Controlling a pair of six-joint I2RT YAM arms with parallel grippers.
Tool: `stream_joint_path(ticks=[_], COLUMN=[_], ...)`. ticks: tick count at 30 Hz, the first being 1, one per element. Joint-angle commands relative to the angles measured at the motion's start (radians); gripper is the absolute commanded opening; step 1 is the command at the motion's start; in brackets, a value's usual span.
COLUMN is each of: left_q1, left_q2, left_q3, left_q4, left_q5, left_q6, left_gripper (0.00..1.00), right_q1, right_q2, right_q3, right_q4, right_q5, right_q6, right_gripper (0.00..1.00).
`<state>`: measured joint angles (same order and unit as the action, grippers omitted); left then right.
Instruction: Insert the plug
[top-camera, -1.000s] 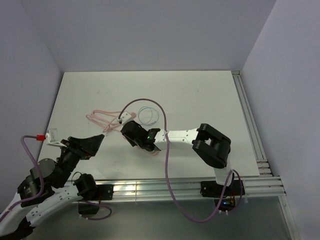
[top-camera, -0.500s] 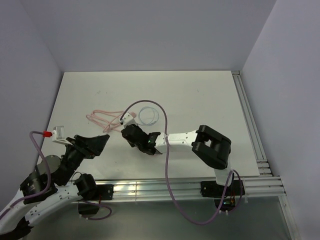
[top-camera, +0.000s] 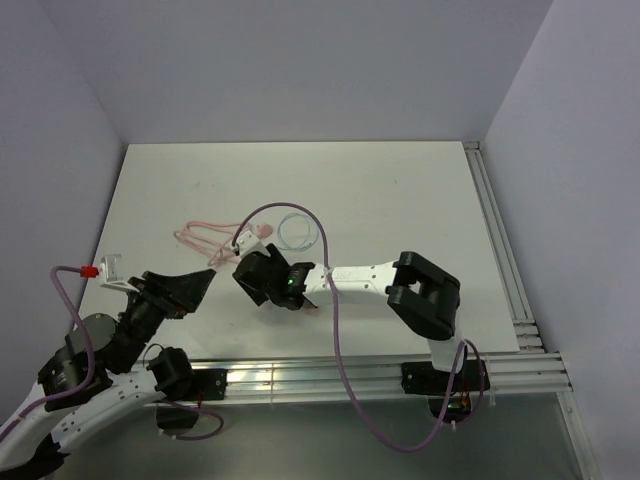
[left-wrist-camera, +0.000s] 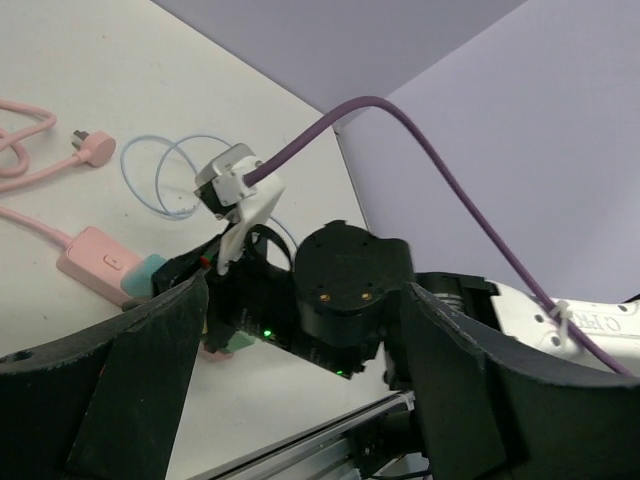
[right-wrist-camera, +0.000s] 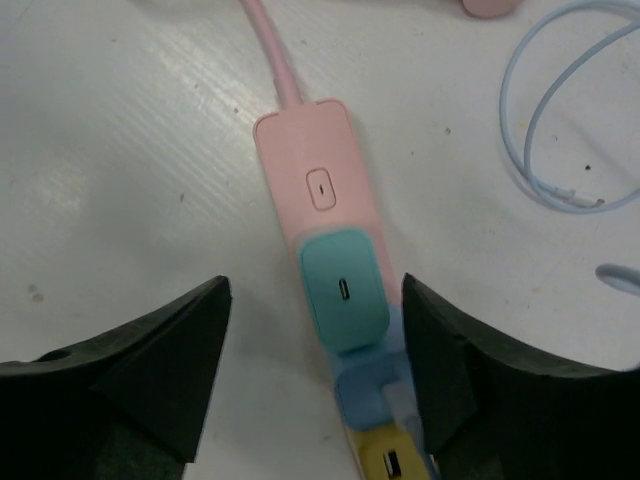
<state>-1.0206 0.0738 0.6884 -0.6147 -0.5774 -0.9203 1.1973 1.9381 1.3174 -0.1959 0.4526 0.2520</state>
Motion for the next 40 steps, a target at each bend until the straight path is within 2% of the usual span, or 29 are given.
stream_joint_path(ticks=[1,2,3,4,8,11,13,17,18,19,20,22,23,26,28,29,33,38,40], left_q1=[-0.001,-0.001,-0.001,-0.001,-0.001,-0.001,-0.001,-0.001,-0.001,-0.001,-0.001,-0.001,-0.001,-0.001,-0.001,-0.001,-0.001,-0.001,-0.001], left_q2=[-0.003,0.004,0.010,0.015,0.043,0.061,0.072,0.098,0.098,0.100,0.096,0.095,0.095,0.109,0.115,0.119,0.095,0.029,0.005], left_q3=[-0.003,-0.001,-0.001,-0.003,-0.016,-0.035,-0.043,-0.049,-0.053,-0.064,-0.070,-0.087,-0.087,-0.078,-0.060,-0.055,-0.079,-0.154,-0.200], left_q4=[-0.006,-0.008,-0.011,-0.011,0.010,0.023,0.017,-0.008,-0.007,0.001,0.009,0.042,0.049,0.055,0.032,0.021,-0.019,0.028,0.093], left_q5=[-0.015,-0.015,-0.016,-0.016,-0.009,-0.007,-0.015,-0.033,-0.033,-0.033,-0.029,-0.016,-0.012,0.002,0.002,0.002,-0.006,0.011,0.049], left_q6=[-0.017,-0.018,-0.020,-0.022,-0.031,-0.051,-0.066,-0.114,-0.118,-0.118,-0.118,-0.117,-0.115,-0.120,-0.124,-0.132,-0.189,-0.239,-0.215], left_gripper=[0.84,0.84,0.84,0.86,0.86,0.87,0.88,0.88,0.88,0.88,0.88,0.88,0.88,0.88,0.87,0.87,0.88,0.96,0.99], right_q1=[0.010,0.012,0.015,0.022,0.031,0.059,0.087,0.186,0.192,0.193,0.191,0.183,0.174,0.107,0.097,0.097,0.058,0.048,0.051], right_q2=[-0.117,-0.161,-0.185,-0.206,-0.301,-0.375,-0.425,-0.649,-0.692,-0.735,-0.805,-0.846,-0.857,-0.826,-0.815,-0.809,-0.835,-0.896,-0.954], right_q3=[0.043,0.043,0.040,0.023,-0.015,-0.087,-0.171,-0.332,-0.366,-0.436,-0.464,-0.491,-0.486,-0.420,-0.380,-0.374,-0.431,-0.642,-0.778], right_q4=[-0.224,-0.226,-0.224,-0.223,-0.232,-0.215,-0.162,-0.027,0.049,0.087,0.120,0.161,0.167,0.155,0.122,0.084,0.007,0.004,0.137], right_q5=[-0.063,-0.081,-0.104,-0.133,-0.256,-0.421,-0.543,-0.575,-0.592,-0.583,-0.562,-0.503,-0.465,-0.515,-0.455,-0.246,0.025,0.106,0.049], right_q6=[-0.013,-0.011,-0.013,-0.013,0.029,0.053,0.061,0.107,0.107,0.104,0.084,0.066,0.046,0.029,0.039,0.117,0.369,0.579,0.578], right_gripper=[0.75,0.84,0.85,0.99,1.00,1.00,1.00,1.00,1.00,1.00,1.00,1.00,1.00,1.00,1.00,1.00,1.00,1.00,1.00])
